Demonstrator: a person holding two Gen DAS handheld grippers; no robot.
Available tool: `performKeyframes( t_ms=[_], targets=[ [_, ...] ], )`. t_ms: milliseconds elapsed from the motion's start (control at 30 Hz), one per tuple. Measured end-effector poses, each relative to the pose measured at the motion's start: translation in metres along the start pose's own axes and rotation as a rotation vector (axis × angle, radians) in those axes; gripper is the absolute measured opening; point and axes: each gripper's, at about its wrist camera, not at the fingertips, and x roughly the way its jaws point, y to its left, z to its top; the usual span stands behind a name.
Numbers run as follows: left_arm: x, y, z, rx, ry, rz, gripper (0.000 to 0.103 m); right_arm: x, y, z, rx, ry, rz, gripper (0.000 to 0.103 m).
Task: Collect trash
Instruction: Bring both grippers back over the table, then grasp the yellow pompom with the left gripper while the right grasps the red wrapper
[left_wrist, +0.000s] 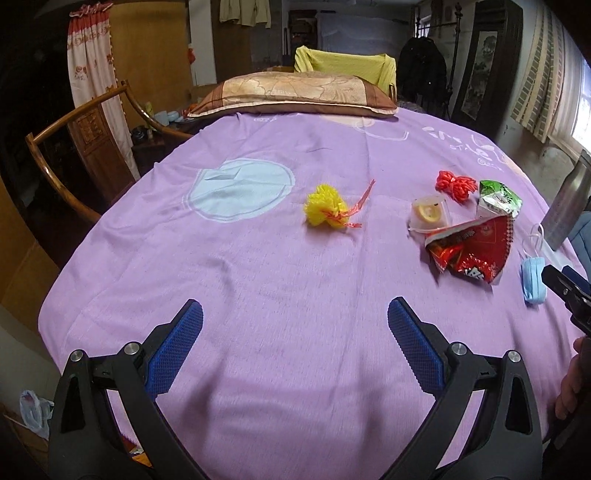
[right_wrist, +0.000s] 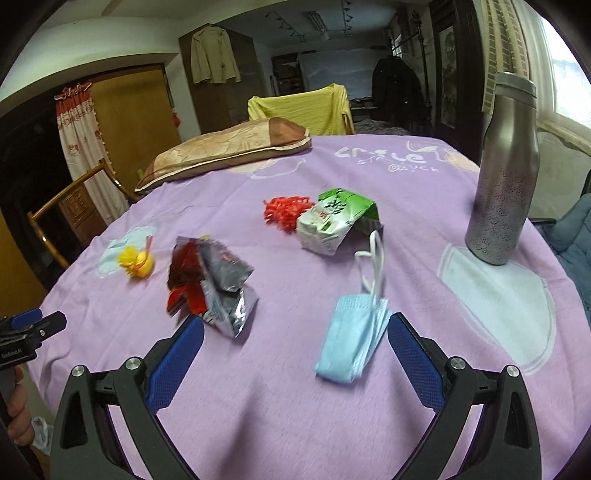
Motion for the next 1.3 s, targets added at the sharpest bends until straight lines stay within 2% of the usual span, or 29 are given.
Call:
performKeyframes(
  t_ms=[100, 200, 400, 600, 833, 1000, 1200, 1300],
  targets=[
    [0.006, -0.002, 0.002, 0.000, 0.013, -0.009, 0.096, 0.005, 0.002, 0.000, -0.035, 0.001, -0.037, 0.098],
    [0.016, -0.006, 0.004, 0.013, 0.021, -0.016, 0.096, 0.010, 0.001, 0.002, -0.028, 0.031, -0.012, 0.098],
    [0.044, -0.012, 0.014, 0.011, 0.066, -0.049, 0.096, 0.025, -0.019, 0.001, 0.088, 0.104, -0.007, 0.098],
    [0.062, -0.020, 0.024, 0.028, 0.092, -0.052, 0.096, 0.029, -0.029, -0.002, 0.160, 0.109, 0.023, 0.098],
    [0.083, -0.031, 0.052, 0.081, 0.078, -0.007, 0.097, 0.028, -0.027, -0.003, 0.156, 0.108, 0.036, 0.098],
    [0.111, -0.026, 0.078, 0.054, 0.097, 0.031, 0.097, 0.028, -0.027, -0.003, 0.159, 0.110, 0.040, 0.098],
    [0.140, -0.011, 0.084, 0.001, 0.159, 0.035, 0.097, 0.028, -0.028, -0.004, 0.160, 0.117, 0.043, 0.098],
    [0.140, -0.012, 0.083, 0.007, 0.150, 0.033, 0.097, 0.028, -0.027, -0.003, 0.159, 0.117, 0.042, 0.098]
  ],
)
